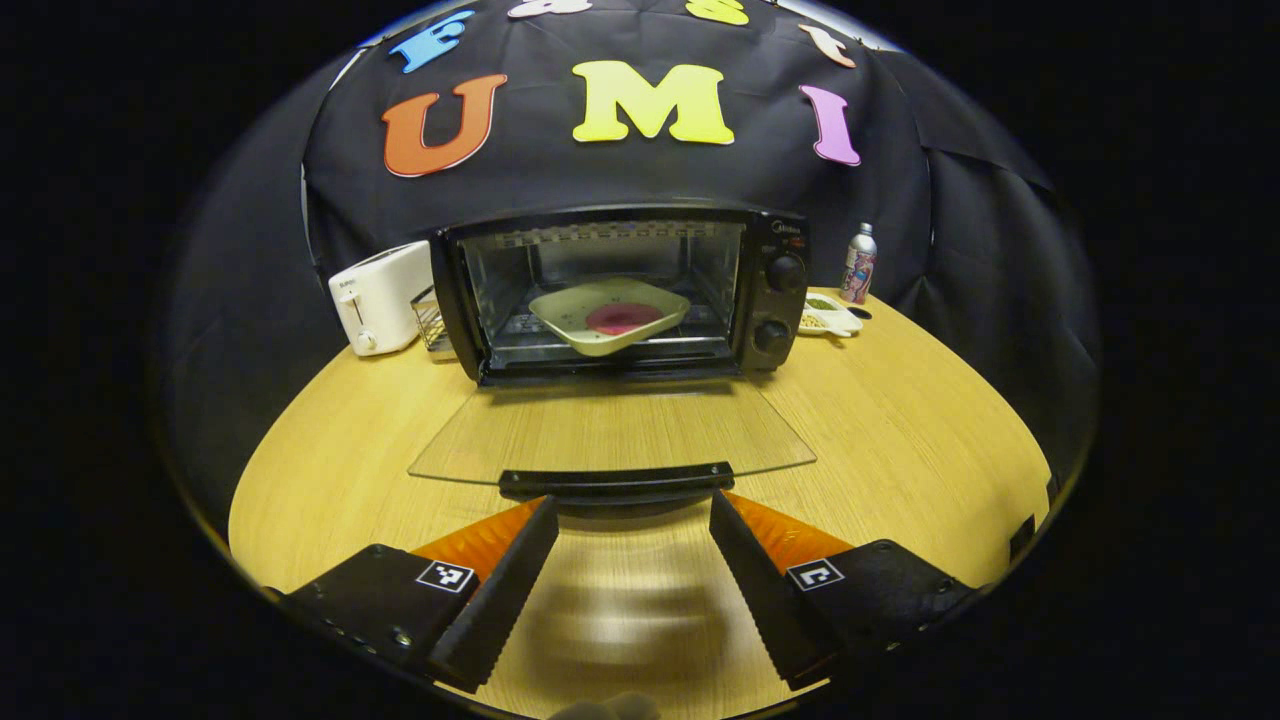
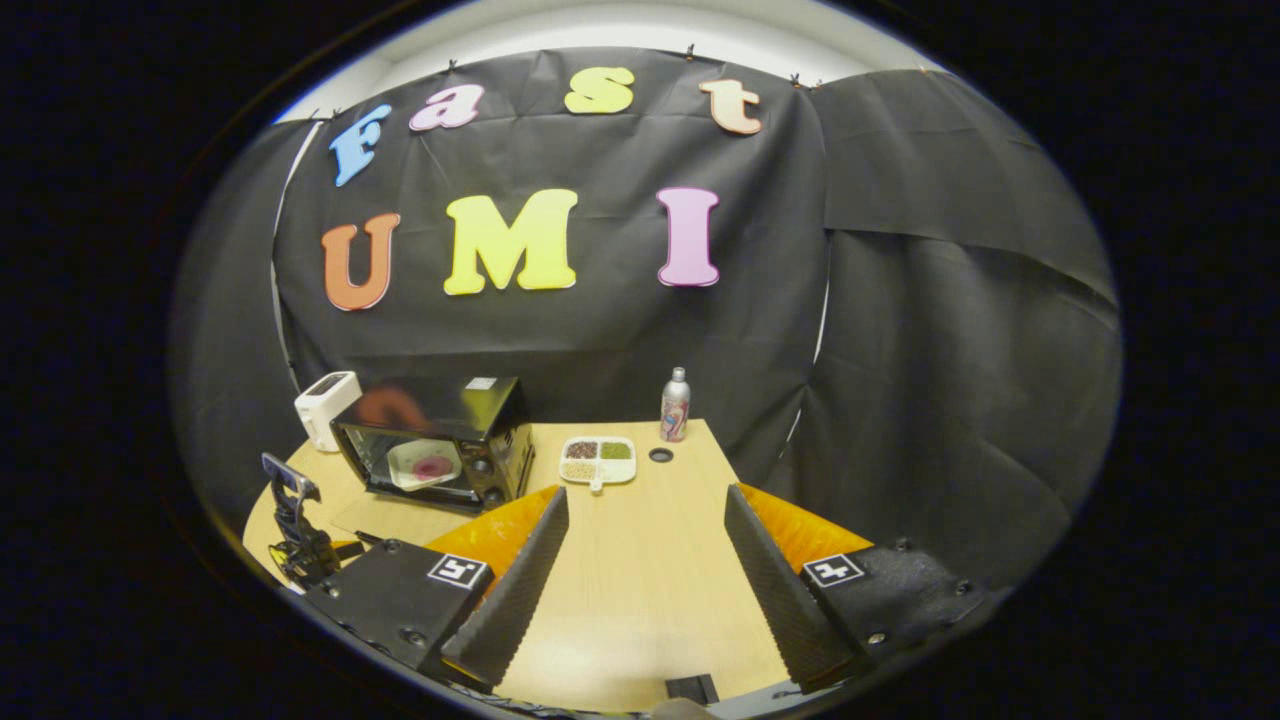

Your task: Open the electric oven with the left hand, put the food in, and close the electric oven.

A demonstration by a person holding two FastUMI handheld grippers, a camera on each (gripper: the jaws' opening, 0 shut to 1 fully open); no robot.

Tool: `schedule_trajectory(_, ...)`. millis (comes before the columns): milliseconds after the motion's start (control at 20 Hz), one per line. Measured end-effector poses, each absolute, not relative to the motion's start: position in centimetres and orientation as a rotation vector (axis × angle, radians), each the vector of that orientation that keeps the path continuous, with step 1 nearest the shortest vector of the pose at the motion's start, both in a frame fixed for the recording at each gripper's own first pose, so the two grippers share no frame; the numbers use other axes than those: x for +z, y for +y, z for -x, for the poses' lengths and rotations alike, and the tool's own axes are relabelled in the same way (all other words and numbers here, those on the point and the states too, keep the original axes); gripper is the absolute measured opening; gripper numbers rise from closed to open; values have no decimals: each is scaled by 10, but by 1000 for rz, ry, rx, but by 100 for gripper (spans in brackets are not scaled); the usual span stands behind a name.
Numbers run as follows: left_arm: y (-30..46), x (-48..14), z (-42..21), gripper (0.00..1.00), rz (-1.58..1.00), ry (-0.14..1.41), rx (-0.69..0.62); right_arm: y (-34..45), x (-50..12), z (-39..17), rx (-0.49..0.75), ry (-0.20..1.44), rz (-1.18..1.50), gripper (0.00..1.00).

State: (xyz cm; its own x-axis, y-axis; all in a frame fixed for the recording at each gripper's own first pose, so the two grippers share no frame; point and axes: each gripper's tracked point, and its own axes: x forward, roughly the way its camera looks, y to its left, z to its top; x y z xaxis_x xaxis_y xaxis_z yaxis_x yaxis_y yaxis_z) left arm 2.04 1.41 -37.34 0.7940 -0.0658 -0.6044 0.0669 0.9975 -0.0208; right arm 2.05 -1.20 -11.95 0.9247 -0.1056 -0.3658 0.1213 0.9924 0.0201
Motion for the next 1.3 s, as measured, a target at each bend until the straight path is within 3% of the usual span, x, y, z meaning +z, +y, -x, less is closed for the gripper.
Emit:
schedule_trajectory(400, 24, -405, -34, 98, 5, 722, -34, -5, -123, -23, -116, 389, -17, 100)
schedule_trajectory(700, 24, -371, -44, 97, 20, 667, -46, -10, -120, -28, -133, 376, -39, 96)
schedule_trajectory(900, 28, -339, -70, 97, 5, 591, -50, -5, -123, -32, -120, 381, -57, 100)
schedule_trajectory(1100, 35, -299, -106, 97, -33, 485, -42, -2, -120, -36, -112, 365, -60, 97)
schedule_trajectory(1250, 34, -296, -113, 97, -22, 485, -49, -4, -118, -37, -113, 359, -66, 100)
schedule_trajectory(1300, 35, -298, -112, 96, -27, 491, -44, -4, -117, -37, -113, 357, -66, 96)
